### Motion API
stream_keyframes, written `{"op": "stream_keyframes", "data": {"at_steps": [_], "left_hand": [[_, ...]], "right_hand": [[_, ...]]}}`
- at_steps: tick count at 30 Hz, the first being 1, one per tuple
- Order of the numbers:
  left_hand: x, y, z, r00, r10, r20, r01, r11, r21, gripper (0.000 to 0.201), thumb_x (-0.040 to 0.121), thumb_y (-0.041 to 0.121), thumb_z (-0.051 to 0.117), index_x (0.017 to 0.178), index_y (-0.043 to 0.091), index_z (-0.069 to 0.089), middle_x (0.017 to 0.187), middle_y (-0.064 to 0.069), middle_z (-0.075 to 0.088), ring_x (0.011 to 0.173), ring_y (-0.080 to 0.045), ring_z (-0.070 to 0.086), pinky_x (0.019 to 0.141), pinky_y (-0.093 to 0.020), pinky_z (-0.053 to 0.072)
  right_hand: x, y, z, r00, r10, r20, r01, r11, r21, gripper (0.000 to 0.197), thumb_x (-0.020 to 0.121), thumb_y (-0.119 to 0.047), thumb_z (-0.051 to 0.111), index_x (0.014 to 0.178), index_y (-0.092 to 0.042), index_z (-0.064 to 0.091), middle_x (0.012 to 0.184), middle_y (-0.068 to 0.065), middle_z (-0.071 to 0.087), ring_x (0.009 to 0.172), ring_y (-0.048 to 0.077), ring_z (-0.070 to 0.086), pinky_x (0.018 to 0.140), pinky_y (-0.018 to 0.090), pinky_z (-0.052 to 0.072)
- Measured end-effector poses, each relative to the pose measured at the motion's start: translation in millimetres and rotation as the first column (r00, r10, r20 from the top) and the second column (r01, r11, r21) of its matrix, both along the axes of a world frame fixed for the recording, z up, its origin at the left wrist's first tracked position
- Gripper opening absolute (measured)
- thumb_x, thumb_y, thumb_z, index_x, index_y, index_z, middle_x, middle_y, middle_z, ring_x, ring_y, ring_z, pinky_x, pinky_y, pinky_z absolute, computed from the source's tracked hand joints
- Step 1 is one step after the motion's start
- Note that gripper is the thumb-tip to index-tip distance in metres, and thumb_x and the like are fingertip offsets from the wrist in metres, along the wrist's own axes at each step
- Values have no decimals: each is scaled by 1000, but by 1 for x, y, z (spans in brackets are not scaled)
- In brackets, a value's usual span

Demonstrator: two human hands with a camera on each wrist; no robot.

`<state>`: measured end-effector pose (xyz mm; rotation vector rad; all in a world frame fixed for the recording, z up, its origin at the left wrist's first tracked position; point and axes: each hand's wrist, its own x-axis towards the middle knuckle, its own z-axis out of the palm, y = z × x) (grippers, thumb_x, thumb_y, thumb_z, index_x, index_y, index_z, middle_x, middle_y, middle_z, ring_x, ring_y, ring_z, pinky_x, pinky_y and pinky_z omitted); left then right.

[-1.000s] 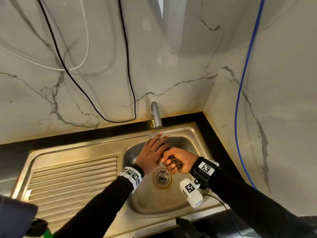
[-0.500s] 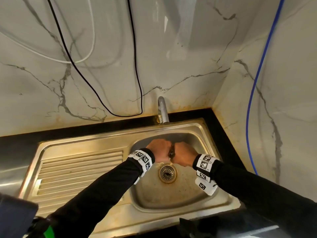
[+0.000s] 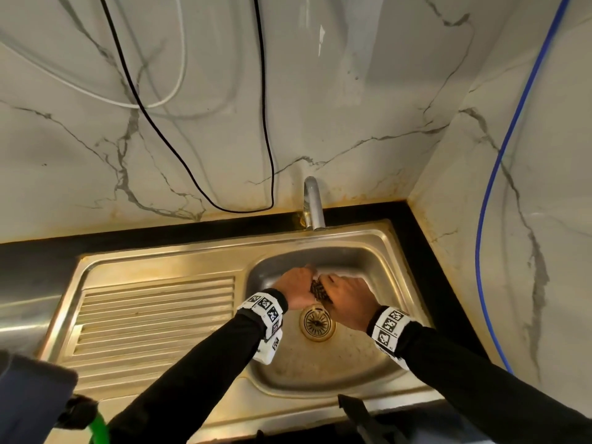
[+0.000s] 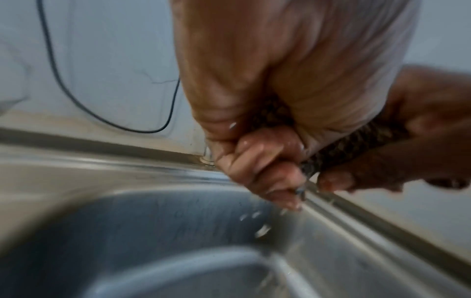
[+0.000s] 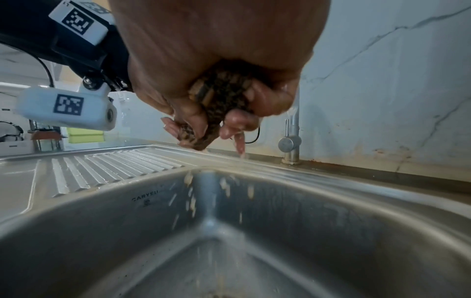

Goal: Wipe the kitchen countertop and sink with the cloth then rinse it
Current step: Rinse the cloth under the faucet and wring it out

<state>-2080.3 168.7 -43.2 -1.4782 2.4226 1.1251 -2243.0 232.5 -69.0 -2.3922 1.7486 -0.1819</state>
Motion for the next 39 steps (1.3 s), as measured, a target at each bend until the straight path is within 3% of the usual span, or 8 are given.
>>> {"op": "stream_keyframes", "data": {"at_steps": [3, 5, 8, 11, 14, 17, 27, 39], "left_hand": [[12, 17, -6, 971, 198, -133, -200, 980, -3, 84, 79, 11, 74, 150, 15, 30, 128, -11, 62, 119, -28, 62, 97, -35, 52], [20, 37, -15, 978, 167, -124, -188, 963, -191, 96, 78, 10, 77, 155, 16, 21, 136, -11, 58, 126, -27, 58, 106, -35, 49], [26, 61, -12, 993, -64, 104, 108, 861, -497, 103, 90, 15, 70, 163, 14, -4, 167, -21, 15, 155, -34, 20, 124, -45, 22], [29, 59, 1, 978, -150, 147, 208, 792, -574, 87, 91, 13, 39, 162, 16, -12, 169, -20, -9, 157, -35, -4, 124, -50, 9], [35, 35, 10, 951, -301, 69, 274, 719, -639, 65, 87, 18, 47, 151, 15, 35, 150, -20, 47, 137, -36, 50, 108, -51, 49], [34, 9, 22, 900, -417, 130, 385, 617, -687, 37, 84, 17, 73, 119, 15, 62, 109, -8, 69, 92, -26, 71, 72, -39, 62], [0, 6, 41, 852, -265, 451, 475, 753, -456, 21, 101, 17, 48, 101, 12, 69, 96, -9, 73, 90, -30, 69, 73, -37, 49], [-3, 14, 3, 952, -108, 287, 202, 925, -322, 14, 97, 20, 57, 104, 11, 65, 101, -10, 72, 94, -32, 69, 73, -36, 46]], "right_hand": [[1, 2, 14, 947, -162, 278, 90, 963, 254, 29, 91, -32, 67, 117, -19, 59, 93, -3, 70, 78, 17, 65, 65, 28, 43], [-1, -1, 25, 688, -500, 526, 79, 772, 630, 22, 92, -23, 68, 111, -13, 65, 78, -3, 63, 62, 12, 56, 56, 25, 41], [-9, -3, 41, 301, -855, 423, -185, 383, 905, 13, 92, -22, 63, 97, -10, 66, 66, -2, 46, 46, 10, 36, 40, 22, 24], [-7, -5, 55, 285, -895, 344, -408, 212, 888, 10, 90, -21, 60, 86, -13, 65, 66, -3, 39, 41, 7, 34, 40, 19, 17], [4, -5, 70, 362, -851, 380, -521, 154, 840, 18, 90, -14, 59, 74, -18, 53, 59, -6, 39, 38, 6, 34, 40, 18, 16], [7, -11, 81, 484, -784, 389, -386, 207, 899, 34, 91, -10, 68, 67, -21, 46, 54, -6, 36, 36, 6, 31, 36, 17, 20], [19, -25, 58, 906, -378, 192, 207, 788, 580, 15, 75, -14, 78, 72, -5, 66, 58, 3, 60, 51, 22, 59, 49, 31, 47], [16, -21, 19, 991, -5, -132, 29, 984, 173, 5, 81, -15, 65, 78, -17, 68, 75, 5, 70, 69, 29, 67, 58, 31, 44]]}}
